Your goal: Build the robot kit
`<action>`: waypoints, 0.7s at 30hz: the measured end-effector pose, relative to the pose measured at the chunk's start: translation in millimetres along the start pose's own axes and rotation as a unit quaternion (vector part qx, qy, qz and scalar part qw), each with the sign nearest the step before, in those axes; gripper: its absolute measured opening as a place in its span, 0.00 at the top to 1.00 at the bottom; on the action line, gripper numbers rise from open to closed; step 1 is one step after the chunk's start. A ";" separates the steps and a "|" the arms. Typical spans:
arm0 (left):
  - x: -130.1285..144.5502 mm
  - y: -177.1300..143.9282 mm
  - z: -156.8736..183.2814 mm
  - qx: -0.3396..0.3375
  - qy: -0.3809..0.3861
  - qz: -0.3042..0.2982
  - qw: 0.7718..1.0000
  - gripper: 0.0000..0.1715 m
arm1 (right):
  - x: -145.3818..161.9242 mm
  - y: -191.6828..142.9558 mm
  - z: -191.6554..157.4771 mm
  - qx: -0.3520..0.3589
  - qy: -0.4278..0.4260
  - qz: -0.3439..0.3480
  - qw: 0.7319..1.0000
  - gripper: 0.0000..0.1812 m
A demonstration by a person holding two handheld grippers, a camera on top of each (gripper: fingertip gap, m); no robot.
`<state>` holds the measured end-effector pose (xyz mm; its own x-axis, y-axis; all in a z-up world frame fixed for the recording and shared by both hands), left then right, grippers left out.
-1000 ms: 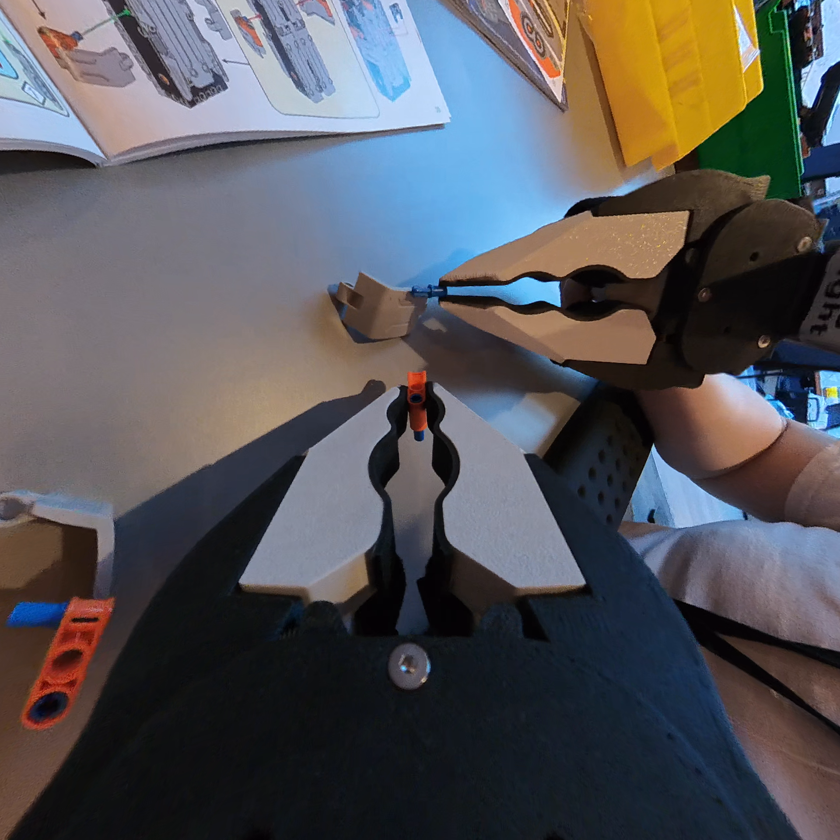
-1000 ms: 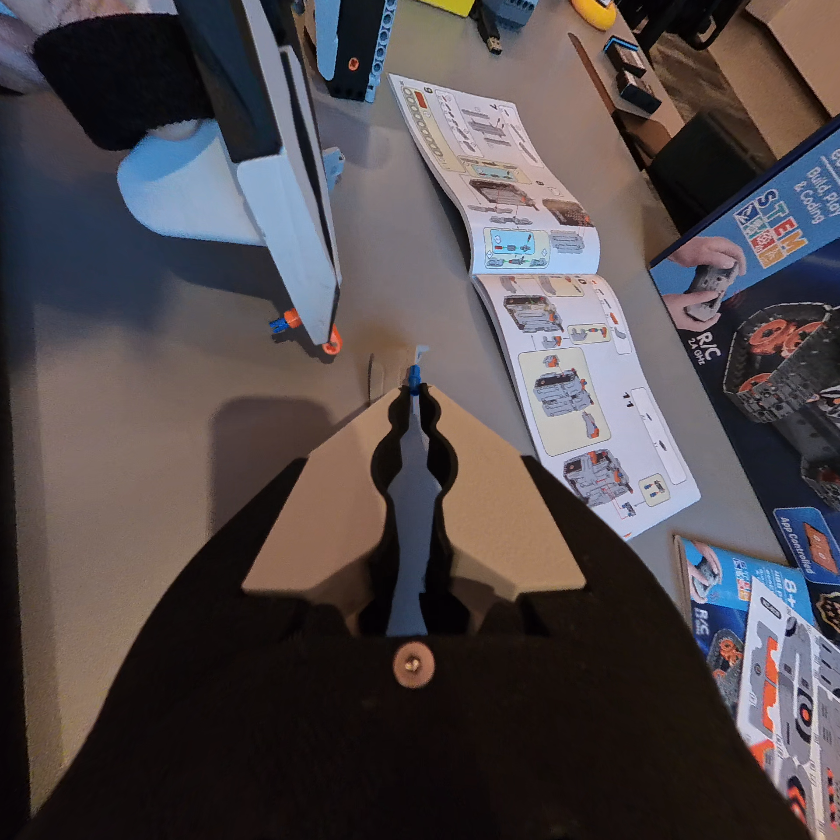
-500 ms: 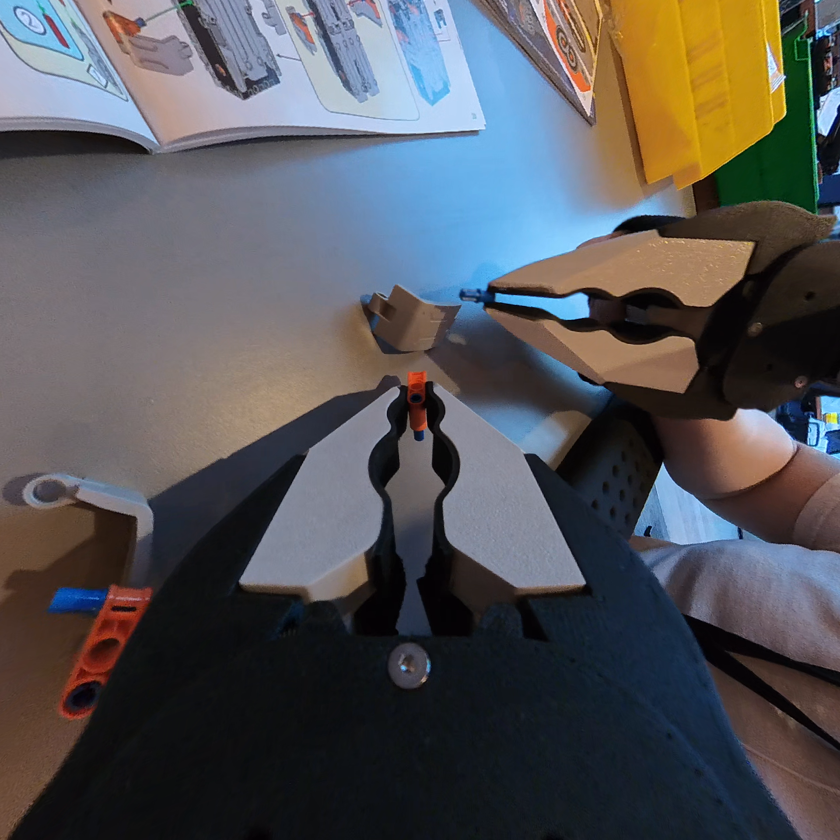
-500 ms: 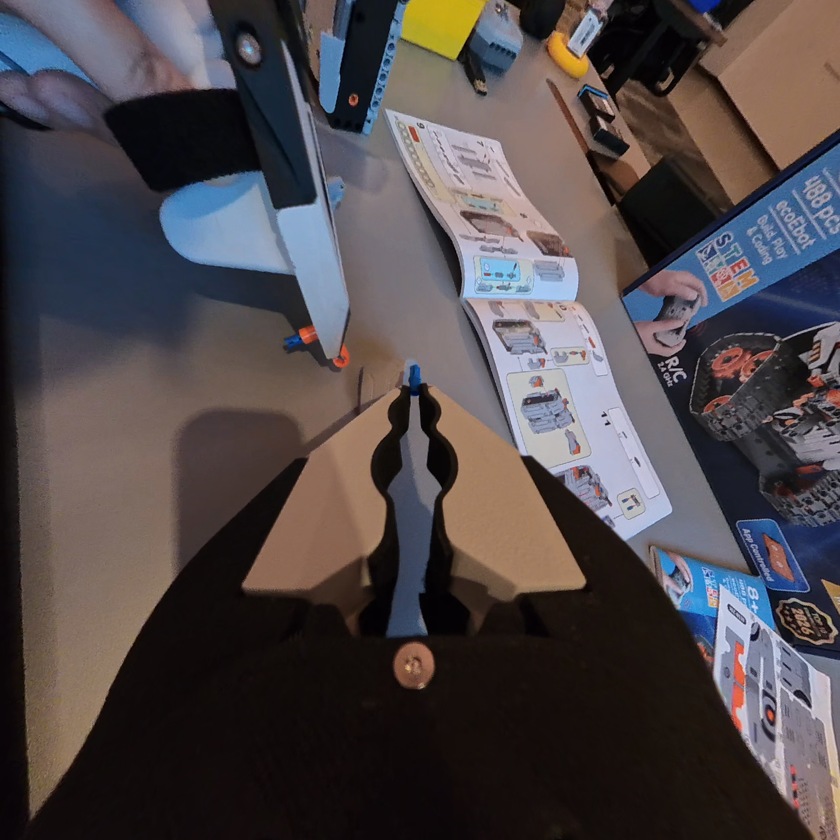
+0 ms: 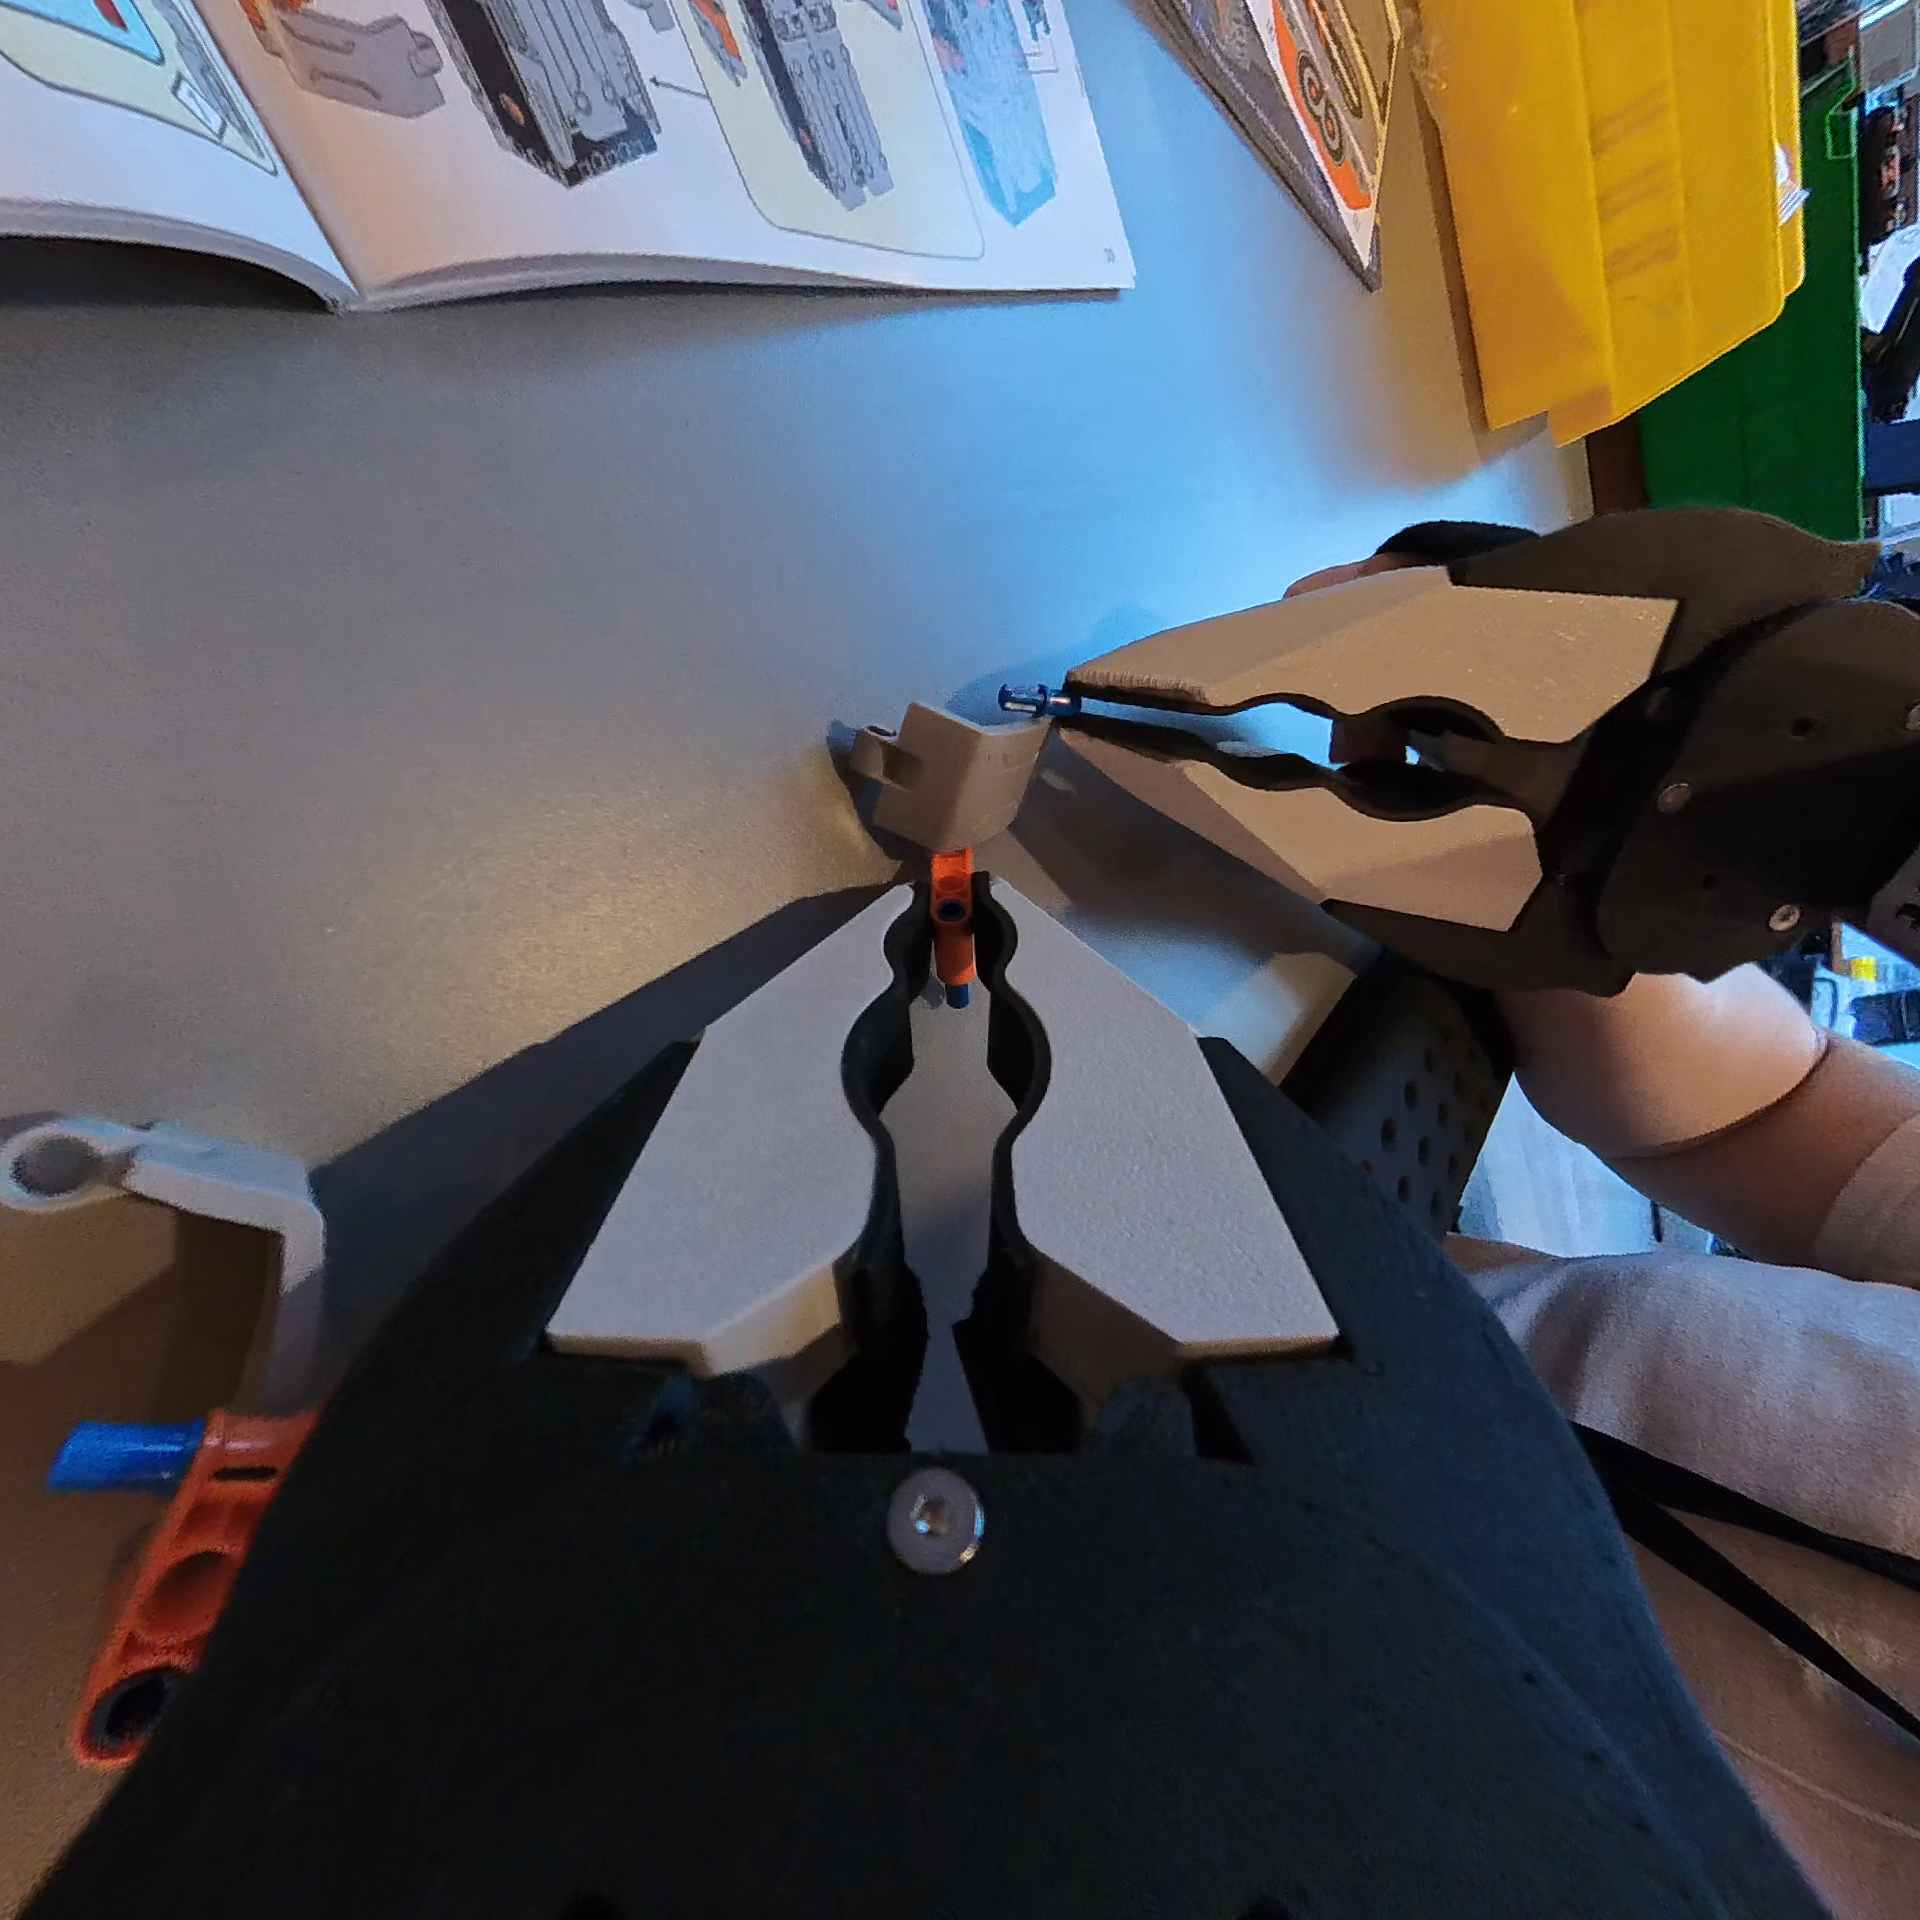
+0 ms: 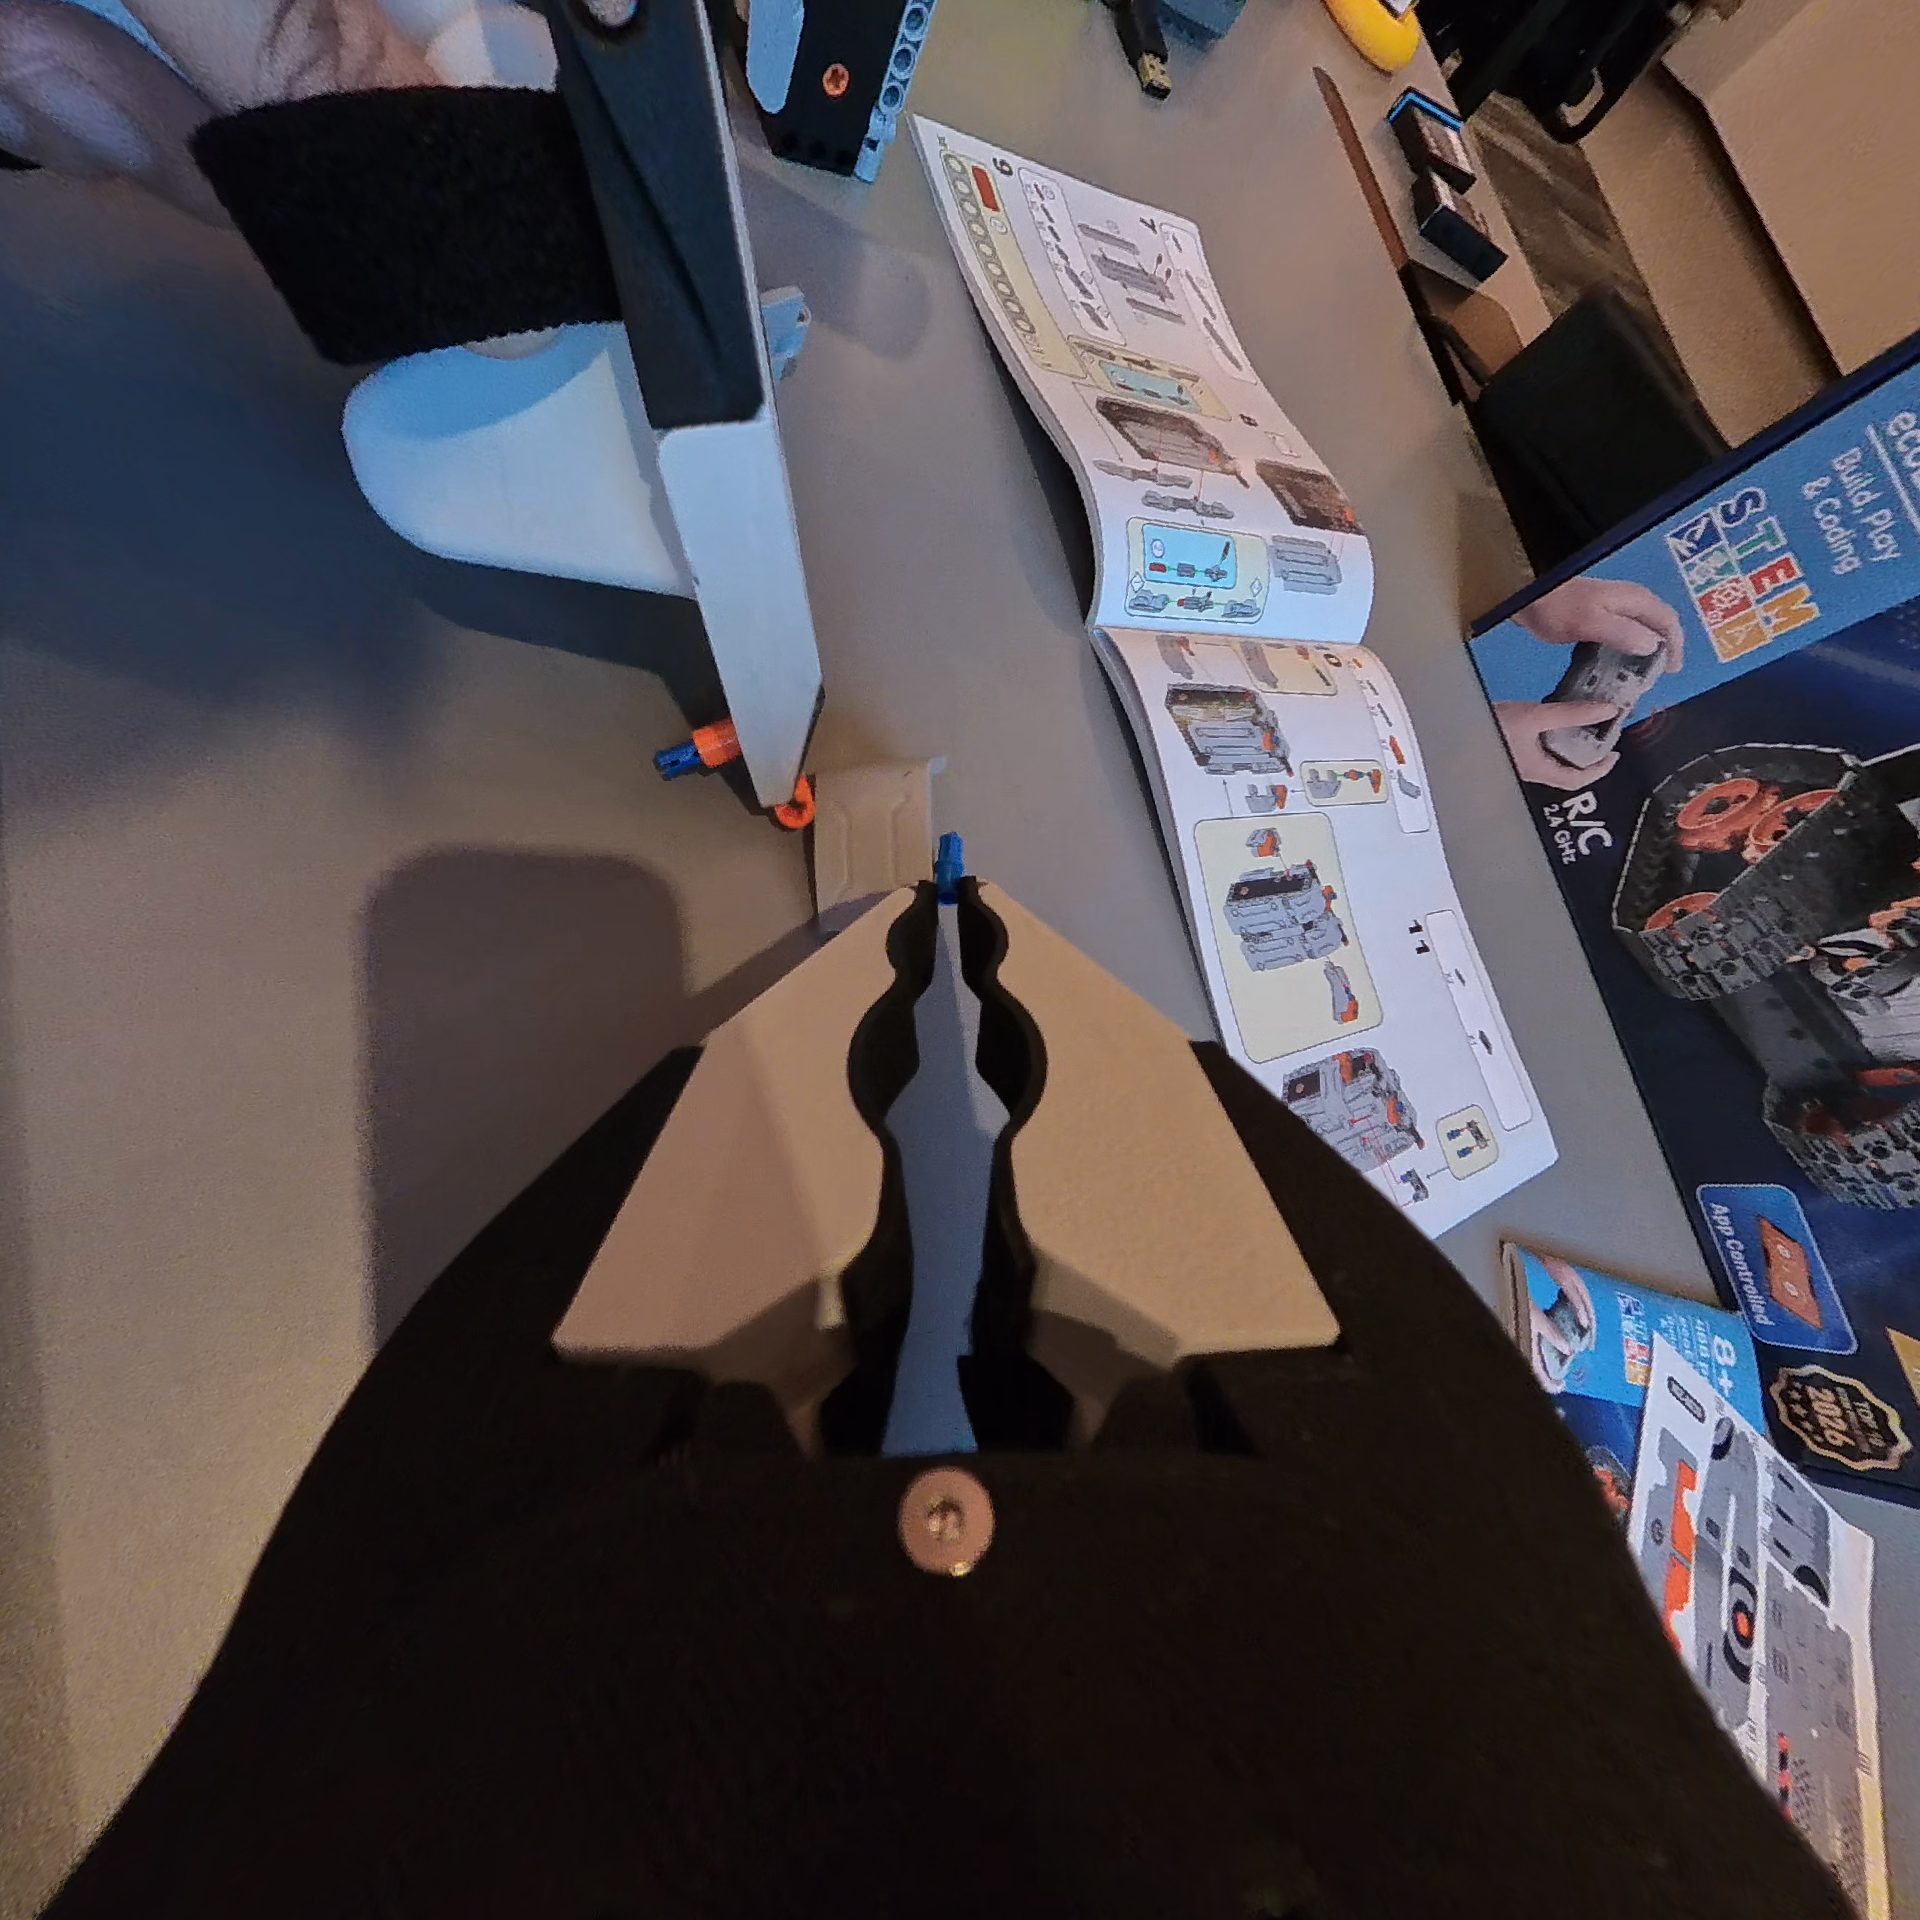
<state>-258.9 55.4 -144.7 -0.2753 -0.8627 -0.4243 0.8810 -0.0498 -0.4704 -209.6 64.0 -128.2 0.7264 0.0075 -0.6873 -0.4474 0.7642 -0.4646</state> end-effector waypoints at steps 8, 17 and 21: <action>-7.1 -1.4 4.0 -0.001 0.019 0.017 1.000 0.97 | 7.8 8.3 -8.9 -0.015 -0.018 -0.023 0.999 0.98; -22.3 5.8 13.9 0.006 0.046 0.021 0.999 0.97 | 6.7 8.5 -12.0 -0.017 -0.026 -0.023 0.999 0.98; -22.5 4.5 12.6 0.003 0.044 0.018 0.999 0.97 | 6.8 5.4 -8.2 -0.015 -0.013 -0.019 1.000 0.98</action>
<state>-243.9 68.2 -127.5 -0.2754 -0.8162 -0.5079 0.8934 -0.0222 -0.4488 -211.4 62.9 -139.9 0.7558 -0.0040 -0.6548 -0.4345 0.7450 -0.5062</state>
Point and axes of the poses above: each gripper's, where its closed fingertips meet, y out along the fingers, x out of its underside, z = x × y across the jaws, the point moved 2 cm from there along -y, back along the fingers, and after that the axes turned 11 degrees about x, right-handed, at the moved point
